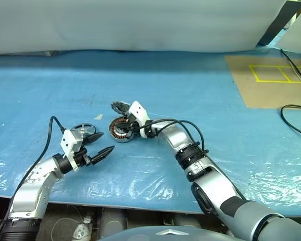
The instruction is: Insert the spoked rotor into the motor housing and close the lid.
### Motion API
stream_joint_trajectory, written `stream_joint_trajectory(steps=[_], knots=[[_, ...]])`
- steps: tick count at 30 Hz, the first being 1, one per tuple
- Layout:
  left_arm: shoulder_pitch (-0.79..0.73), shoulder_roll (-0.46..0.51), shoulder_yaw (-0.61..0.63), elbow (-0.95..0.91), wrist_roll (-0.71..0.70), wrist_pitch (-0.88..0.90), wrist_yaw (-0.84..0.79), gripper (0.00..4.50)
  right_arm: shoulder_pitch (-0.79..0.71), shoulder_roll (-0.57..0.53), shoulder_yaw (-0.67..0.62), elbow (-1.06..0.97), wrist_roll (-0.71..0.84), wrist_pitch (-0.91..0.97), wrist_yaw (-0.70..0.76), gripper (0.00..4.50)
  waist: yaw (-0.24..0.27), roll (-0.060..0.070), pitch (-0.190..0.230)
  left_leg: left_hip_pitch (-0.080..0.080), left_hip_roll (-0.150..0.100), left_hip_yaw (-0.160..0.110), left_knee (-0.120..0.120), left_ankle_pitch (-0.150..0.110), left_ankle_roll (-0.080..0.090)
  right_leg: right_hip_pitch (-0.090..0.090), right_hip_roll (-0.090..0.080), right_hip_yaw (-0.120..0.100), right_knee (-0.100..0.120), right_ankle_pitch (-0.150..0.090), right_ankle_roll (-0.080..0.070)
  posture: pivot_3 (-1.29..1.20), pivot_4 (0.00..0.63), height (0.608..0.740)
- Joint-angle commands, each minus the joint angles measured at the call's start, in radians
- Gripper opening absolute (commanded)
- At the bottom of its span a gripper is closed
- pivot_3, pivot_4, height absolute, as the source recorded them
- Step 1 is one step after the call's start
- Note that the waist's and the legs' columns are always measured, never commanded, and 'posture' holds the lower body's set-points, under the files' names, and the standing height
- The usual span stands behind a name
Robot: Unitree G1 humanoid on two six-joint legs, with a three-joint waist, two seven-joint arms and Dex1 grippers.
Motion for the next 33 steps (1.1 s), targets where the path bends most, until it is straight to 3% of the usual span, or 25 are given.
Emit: stream_joint_trajectory(steps=[1,12,23,28,33], knots=[[-0.004,0.009,0.02,-0.01,-0.002,-0.016,-0.002,3.8,-0.004,0.004,0.029,-0.033,-0.021,-0.025,0.008,0.03,0.0,0.0,0.0,0.0,0.0,0.0,0.0,0.0,0.0,0.0,0.0,0.0,0.0,0.0,0.0,0.0,0.15,0.74],[0.009,0.008,0.018,-0.023,-0.004,-0.008,0.002,3.8,0.021,-0.021,0.106,0.07,-0.134,-0.096,-0.033,0.03,-0.001,0.0,0.0,0.003,0.0,0.0,-0.001,0.0,0.0,0.002,0.0,0.0,0.0,-0.002,-0.004,0.0,0.15,0.74],[-0.015,0.006,0.044,-0.011,-0.017,-0.011,0.017,3.8,-0.023,-0.008,-0.071,-0.099,0.089,0.064,0.059,0.03,0.001,0.0,0.0,0.0,0.0,0.0,0.0,0.0,0.0,0.0,0.0,0.0,0.0,-0.002,-0.003,0.0,0.15,0.74],[-0.028,0.021,0.1,-0.027,-0.049,0.017,0.048,3.8,0.041,-0.141,-0.026,-0.321,0.131,0.227,0.185,0.03,0.005,0.0,0.0,-0.001,0.0,0.0,-0.001,0.0,0.0,0.0,0.0,-0.001,-0.001,0.0,0.001,0.0,0.15,0.74],[-0.088,0.146,0.173,-0.016,-0.102,0.156,0.045,3.8,0.122,-0.33,-0.02,-0.47,0.157,0.31,0.287,0.03,0.016,-0.001,0.0,-0.001,0.0,-0.001,0.0,0.0,0.0,0.0,0.001,-0.001,-0.001,0.0,0.001,0.0,0.15,0.74]])
